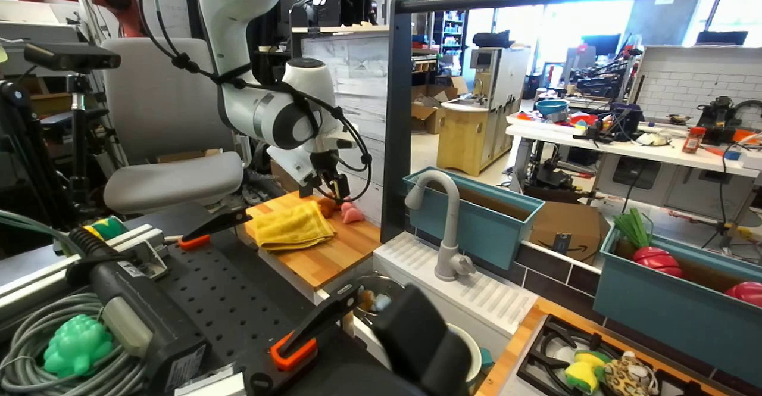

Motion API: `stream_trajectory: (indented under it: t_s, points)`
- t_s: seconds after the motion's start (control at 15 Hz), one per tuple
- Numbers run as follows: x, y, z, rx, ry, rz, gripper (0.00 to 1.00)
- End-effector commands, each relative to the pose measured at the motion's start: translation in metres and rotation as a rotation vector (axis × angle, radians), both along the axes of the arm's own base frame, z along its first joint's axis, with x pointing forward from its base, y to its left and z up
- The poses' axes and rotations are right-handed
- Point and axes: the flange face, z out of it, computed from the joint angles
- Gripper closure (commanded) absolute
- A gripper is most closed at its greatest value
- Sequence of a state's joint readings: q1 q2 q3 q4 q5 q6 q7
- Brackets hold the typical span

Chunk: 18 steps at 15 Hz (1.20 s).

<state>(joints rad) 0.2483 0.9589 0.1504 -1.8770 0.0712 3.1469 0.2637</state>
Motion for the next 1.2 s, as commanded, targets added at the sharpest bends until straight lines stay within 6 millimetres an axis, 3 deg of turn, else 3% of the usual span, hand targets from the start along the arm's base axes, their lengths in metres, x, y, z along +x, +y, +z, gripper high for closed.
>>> stream_trajectory:
  t_s: [0.0,0.4,0.47,0.53,0.73,1.13]
  points:
    - [0.002,0.001,-0.012,0.018,-0.055,0.015,0.0]
    - [0.005,0.037,-0.065,0.08,-0.083,0.025,0.0]
    - [0.006,0.042,-0.07,0.092,-0.096,0.028,0.25]
    - [0.008,0.045,-0.074,0.098,-0.105,0.031,0.26]
    - [0.01,0.049,-0.072,0.111,-0.157,0.071,0.49]
    - [-0.004,0.046,-0.039,0.093,-0.239,0.17,0.95]
